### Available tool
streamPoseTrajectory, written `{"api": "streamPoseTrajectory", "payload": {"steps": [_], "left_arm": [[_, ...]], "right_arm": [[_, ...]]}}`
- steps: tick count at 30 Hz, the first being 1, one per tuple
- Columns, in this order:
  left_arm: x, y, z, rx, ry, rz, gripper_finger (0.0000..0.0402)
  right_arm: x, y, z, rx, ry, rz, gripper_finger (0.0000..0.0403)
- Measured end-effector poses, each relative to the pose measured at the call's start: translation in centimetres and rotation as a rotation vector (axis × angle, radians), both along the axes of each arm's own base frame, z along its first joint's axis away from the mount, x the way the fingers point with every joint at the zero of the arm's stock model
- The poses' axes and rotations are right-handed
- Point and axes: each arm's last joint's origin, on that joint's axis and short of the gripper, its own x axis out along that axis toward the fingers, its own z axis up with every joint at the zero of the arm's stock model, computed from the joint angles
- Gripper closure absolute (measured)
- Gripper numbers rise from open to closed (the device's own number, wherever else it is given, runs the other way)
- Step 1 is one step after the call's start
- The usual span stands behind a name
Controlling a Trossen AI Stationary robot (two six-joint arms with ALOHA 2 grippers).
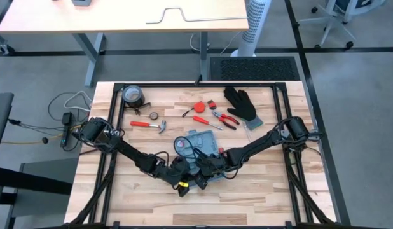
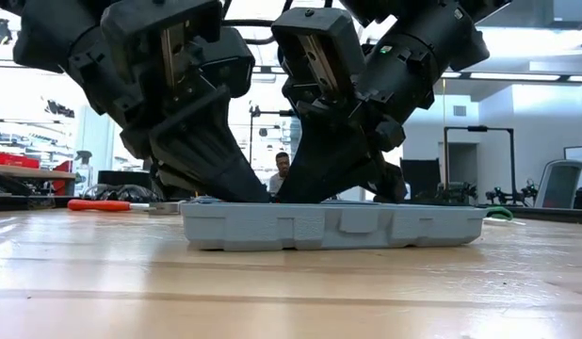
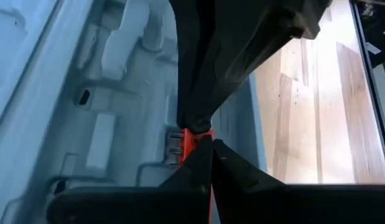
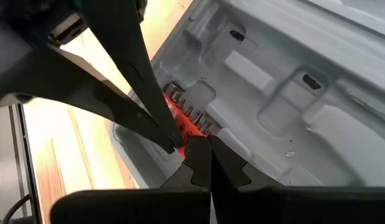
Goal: Prefit tool cases
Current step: Put the left orange terminal block into the gray toolbox
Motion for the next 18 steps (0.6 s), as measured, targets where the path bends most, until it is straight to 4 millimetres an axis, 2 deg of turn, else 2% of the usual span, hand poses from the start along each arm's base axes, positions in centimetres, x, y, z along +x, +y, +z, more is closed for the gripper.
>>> {"api": "streamPoseTrajectory", "payload": {"steps": [9, 18], "left_arm": [[0.1, -0.2, -2.5, -0.052, 0.089, -0.025, 0.0402], [0.1, -0.1, -2.7, -0.077, 0.114, -0.027, 0.0402]], "right_arm": [[0.0, 0.1, 0.0, 0.006, 0.001, 0.02, 0.0403], [-0.2, 0.3, 0.7, -0.008, -0.018, 0.038, 0.0401]]}}
